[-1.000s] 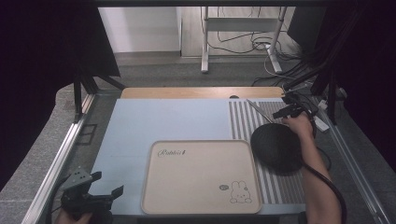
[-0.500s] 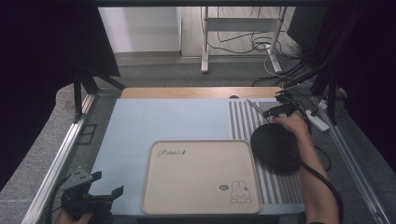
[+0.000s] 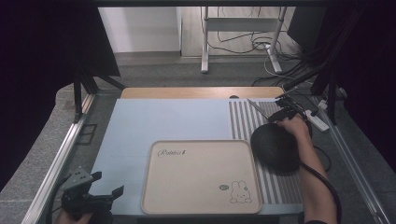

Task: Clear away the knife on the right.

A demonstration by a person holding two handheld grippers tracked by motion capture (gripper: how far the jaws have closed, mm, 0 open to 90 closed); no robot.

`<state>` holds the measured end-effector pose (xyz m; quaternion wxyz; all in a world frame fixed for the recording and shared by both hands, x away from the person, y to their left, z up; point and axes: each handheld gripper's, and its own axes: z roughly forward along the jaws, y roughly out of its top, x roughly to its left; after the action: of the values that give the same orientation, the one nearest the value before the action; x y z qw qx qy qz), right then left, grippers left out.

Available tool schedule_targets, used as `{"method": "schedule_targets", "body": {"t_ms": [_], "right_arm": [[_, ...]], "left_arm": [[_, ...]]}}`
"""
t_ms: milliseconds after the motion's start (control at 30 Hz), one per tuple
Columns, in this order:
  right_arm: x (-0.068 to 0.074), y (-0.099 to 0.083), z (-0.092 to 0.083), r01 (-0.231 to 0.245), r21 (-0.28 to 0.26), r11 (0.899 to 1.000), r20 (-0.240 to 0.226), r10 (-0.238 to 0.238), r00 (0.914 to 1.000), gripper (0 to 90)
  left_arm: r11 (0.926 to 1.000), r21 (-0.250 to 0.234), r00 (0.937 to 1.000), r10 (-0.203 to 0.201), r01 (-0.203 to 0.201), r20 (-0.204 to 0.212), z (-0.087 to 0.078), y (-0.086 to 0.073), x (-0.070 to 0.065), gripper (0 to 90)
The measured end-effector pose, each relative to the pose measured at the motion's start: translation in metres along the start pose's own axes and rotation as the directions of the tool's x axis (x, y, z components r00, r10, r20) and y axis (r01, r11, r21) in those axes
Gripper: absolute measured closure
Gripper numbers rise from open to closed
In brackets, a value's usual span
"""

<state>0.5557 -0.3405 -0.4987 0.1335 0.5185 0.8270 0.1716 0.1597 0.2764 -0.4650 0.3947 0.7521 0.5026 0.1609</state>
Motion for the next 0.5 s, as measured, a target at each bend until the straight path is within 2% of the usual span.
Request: {"method": "schedule_targets", "body": {"t_ms": [33, 100, 133, 167, 267, 433, 500], "right_arm": [[0.0014, 0.0002, -0.001, 0.02, 0.002, 1.0, -0.008, -0.02, 0.9998, 57.6], [0.0024, 0.0008, -0.0012, 0.031, 0.001, 1.0, -0.026, -0.031, 0.9992, 63.8], [0.0023, 0.0012, -0.0017, 0.039, 0.007, 0.999, -0.024, -0.039, 0.9989, 75.3], [0.0019, 0.0009, -0.0022, 0.05, 0.005, 0.999, -0.031, -0.049, 0.9983, 79.1], [-0.0007, 0.0007, -0.0019, 0.047, 0.0, 0.999, -0.048, -0.047, 0.9977, 79.8], [0.0017, 0.0027, -0.0021, 0.09, 0.013, 0.996, -0.026, -0.089, 0.9956, 80.1], [-0.0005, 0.0022, -0.0031, 0.081, 0.013, 0.997, -0.028, -0.08, 0.9964, 80.1]], "left_arm": [[1.0, 0.001, 1.0, 0.0, 0.0, 0.0, 0.0001, 0.0, 0.0, 2.9], [1.0, 0.001, 1.0, 0.002, -0.002, -0.001, 0.0, -0.0001, -0.0002, 2.9], [1.0, 0.002, 1.0, 0.003, -0.003, -0.002, 0.0, -0.0002, -0.0001, 2.9], [1.0, 0.001, 1.0, 0.002, -0.002, -0.002, -0.0001, -0.0002, -0.0001, 2.9], [1.0, 0.001, 1.0, -0.003, 0.003, -0.001, -0.0002, -0.0003, 0.0, 2.9], [1.0, -0.002, 1.0, -0.003, 0.003, 0.0, -0.0004, -0.0003, 0.0003, 2.9], [1.0, -0.002, 1.0, -0.002, 0.002, 0.0, -0.0004, -0.0003, 0.0001, 2.9]]}}
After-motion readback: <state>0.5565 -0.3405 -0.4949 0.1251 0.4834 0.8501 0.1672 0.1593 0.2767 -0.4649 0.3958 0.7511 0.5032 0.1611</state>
